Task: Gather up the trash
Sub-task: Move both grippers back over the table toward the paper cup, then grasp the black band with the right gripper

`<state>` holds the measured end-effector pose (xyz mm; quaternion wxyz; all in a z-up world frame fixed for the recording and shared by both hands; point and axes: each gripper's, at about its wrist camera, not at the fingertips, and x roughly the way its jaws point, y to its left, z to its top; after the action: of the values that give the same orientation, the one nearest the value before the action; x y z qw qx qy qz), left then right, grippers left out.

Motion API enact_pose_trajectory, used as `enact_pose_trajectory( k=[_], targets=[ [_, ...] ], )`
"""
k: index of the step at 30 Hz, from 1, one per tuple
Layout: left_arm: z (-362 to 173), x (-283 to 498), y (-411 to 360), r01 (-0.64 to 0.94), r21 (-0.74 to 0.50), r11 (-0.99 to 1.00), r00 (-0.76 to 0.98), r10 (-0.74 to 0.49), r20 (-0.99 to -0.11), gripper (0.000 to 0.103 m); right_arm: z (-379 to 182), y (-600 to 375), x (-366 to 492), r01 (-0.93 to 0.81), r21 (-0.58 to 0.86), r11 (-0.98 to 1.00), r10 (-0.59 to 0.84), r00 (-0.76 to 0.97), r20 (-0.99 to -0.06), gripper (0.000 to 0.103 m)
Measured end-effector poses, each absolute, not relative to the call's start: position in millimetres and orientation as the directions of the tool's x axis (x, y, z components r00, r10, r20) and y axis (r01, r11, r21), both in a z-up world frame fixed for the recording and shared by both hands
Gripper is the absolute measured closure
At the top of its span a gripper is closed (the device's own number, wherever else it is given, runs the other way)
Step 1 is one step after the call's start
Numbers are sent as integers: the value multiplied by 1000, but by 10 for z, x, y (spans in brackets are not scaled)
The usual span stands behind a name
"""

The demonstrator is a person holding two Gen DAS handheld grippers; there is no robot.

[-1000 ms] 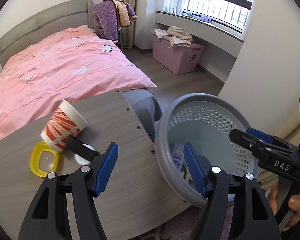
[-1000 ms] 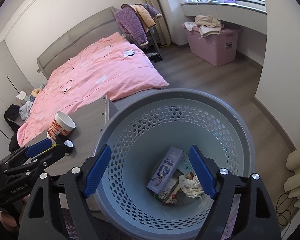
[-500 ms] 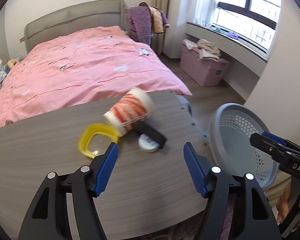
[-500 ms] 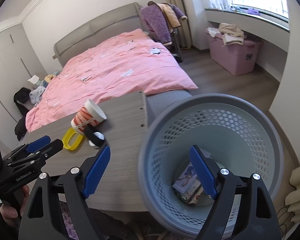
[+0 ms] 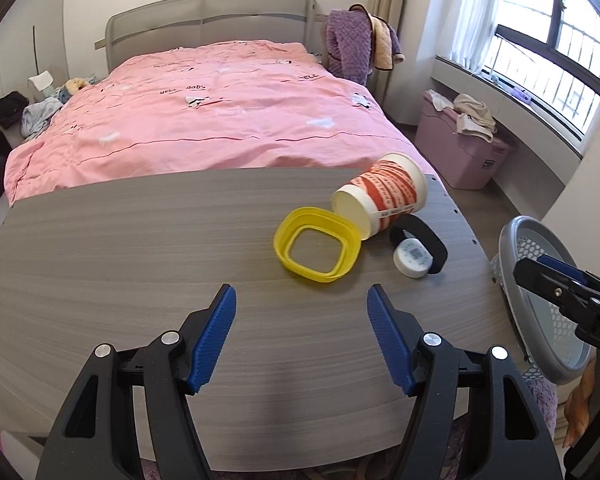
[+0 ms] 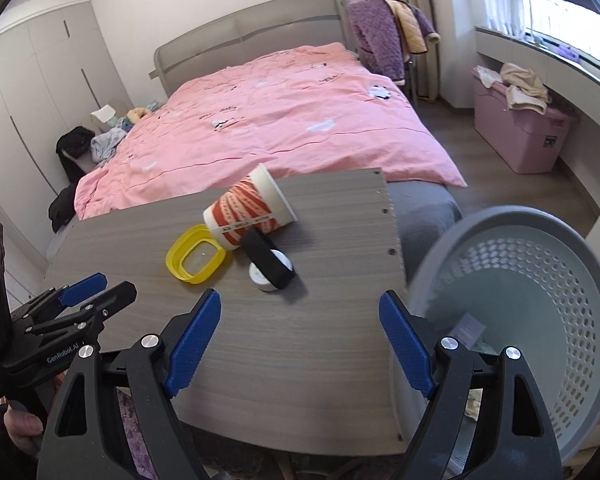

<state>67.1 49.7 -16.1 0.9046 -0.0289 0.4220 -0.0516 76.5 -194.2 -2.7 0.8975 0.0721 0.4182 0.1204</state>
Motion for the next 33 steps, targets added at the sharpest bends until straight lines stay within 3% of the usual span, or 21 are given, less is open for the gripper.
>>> enact_pose_trajectory(
  k=[10,25,31,33],
  targets=[
    [-228,706,590,45,-116,992,629,-119,-768,38,-254,-1665,1143,-142,222,965,263,564,-783,26],
    [-341,781,687,37,-155,987,613,-145,-777,38,-513,-1465,1443,-131,173,976,216,514,-830,41],
    [-362,808,711,32,-166,986,610,-151,-778,38,-576,-1449,1481,-126,178,976,218,504,-836,57],
    [-369,814,717,30,-170,985,609,-153,-778,38,-594,-1459,1500,-125,190,974,227,497,-837,68]
  ],
)
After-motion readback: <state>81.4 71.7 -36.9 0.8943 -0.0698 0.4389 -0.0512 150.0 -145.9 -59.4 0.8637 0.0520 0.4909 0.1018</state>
